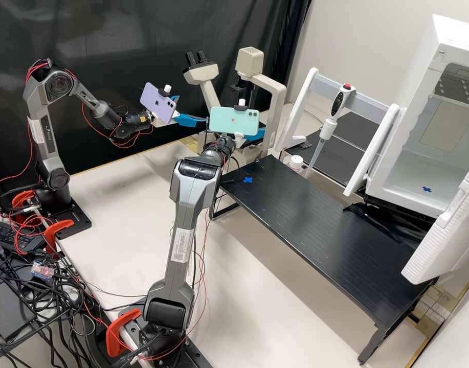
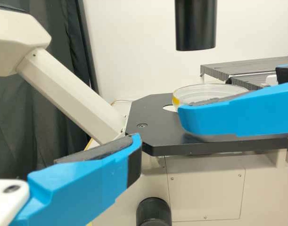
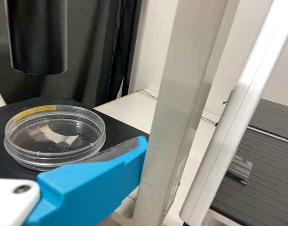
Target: Move the petri dish to the bench
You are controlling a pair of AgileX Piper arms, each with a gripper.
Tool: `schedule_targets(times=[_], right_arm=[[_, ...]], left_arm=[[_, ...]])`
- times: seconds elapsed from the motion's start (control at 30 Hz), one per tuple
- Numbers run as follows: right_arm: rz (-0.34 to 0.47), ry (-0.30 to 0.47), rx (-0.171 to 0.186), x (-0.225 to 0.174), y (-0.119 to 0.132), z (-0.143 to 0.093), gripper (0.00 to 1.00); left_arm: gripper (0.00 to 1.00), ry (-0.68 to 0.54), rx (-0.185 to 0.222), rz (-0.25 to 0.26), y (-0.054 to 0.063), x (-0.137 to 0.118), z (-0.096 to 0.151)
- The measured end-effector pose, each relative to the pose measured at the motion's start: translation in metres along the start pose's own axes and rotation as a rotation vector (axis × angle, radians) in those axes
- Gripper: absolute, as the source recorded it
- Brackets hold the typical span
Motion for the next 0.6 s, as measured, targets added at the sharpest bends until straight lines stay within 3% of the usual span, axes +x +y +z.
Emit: schedule_targets(times=[0.6], right_arm=[[0.001,-0.007,0.02,-0.0002,-0.0004,0.0,0.0]], left_arm=[[1.0,0.0,0.0,0.0,0.0,0.0,0.0]])
